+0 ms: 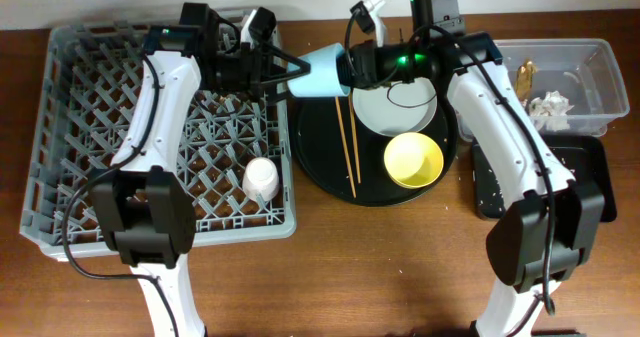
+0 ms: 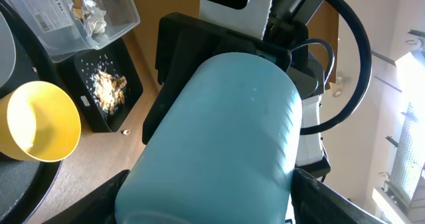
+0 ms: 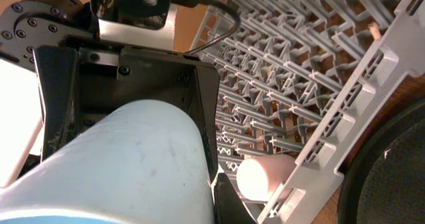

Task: Sort waste into correct bins and load items into the dishwasher rack

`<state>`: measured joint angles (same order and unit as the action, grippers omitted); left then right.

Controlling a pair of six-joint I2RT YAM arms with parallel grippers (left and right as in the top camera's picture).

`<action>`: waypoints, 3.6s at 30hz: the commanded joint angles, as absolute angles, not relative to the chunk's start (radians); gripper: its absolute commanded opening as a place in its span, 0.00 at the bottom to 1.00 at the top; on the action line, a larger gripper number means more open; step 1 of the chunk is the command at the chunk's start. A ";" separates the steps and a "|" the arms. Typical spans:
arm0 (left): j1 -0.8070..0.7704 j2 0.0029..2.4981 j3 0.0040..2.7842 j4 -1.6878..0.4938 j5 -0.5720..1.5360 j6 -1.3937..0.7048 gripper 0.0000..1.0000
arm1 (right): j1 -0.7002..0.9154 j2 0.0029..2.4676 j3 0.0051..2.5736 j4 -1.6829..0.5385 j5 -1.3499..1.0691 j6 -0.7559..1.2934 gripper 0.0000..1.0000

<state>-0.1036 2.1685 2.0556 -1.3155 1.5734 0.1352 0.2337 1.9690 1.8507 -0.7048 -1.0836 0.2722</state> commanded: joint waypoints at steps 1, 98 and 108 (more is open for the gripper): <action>-0.138 2.167 2.062 -1.337 1.574 0.137 0.72 | 0.261 1.991 1.850 -0.665 -0.983 0.313 0.04; -0.274 2.199 2.112 -1.307 -0.015 -0.101 0.99 | 0.051 1.914 1.942 -1.251 -0.466 0.052 0.97; -0.352 2.199 2.621 -1.629 0.044 -0.101 0.99 | -0.160 1.568 1.958 -1.433 -0.302 0.060 0.98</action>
<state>-0.3119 2.2005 2.5793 -1.6123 -0.0090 -0.1024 -0.1356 1.5997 1.9472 -1.3960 -0.3504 0.0566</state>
